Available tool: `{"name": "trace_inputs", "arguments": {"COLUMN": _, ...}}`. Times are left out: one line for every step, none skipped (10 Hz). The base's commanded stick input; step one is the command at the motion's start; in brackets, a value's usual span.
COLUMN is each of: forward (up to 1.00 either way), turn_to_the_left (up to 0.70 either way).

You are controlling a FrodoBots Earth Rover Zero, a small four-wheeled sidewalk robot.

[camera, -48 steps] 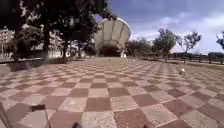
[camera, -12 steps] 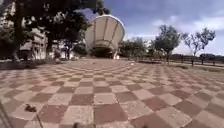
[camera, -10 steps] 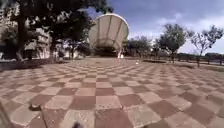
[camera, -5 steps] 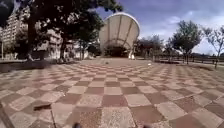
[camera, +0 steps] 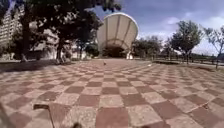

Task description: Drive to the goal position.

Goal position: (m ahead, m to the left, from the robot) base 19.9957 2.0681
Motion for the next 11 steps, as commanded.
{"name": "trace_inputs", "arguments": {"forward": 0.7, "turn_to_the_left": 0.0}}
{"name": "trace_inputs", "arguments": {"forward": 0.7, "turn_to_the_left": 0.0}}
{"name": "trace_inputs", "arguments": {"forward": 0.7, "turn_to_the_left": 0.0}}
{"name": "trace_inputs", "arguments": {"forward": 0.7, "turn_to_the_left": 0.0}}
{"name": "trace_inputs", "arguments": {"forward": 0.7, "turn_to_the_left": 0.0}}
{"name": "trace_inputs", "arguments": {"forward": 0.7, "turn_to_the_left": 0.0}}
{"name": "trace_inputs", "arguments": {"forward": 0.7, "turn_to_the_left": 0.0}}
{"name": "trace_inputs", "arguments": {"forward": 0.7, "turn_to_the_left": 0.0}}
{"name": "trace_inputs", "arguments": {"forward": 0.7, "turn_to_the_left": 0.0}}
{"name": "trace_inputs", "arguments": {"forward": 0.7, "turn_to_the_left": 0.0}}
{"name": "trace_inputs", "arguments": {"forward": 0.7, "turn_to_the_left": 0.0}}
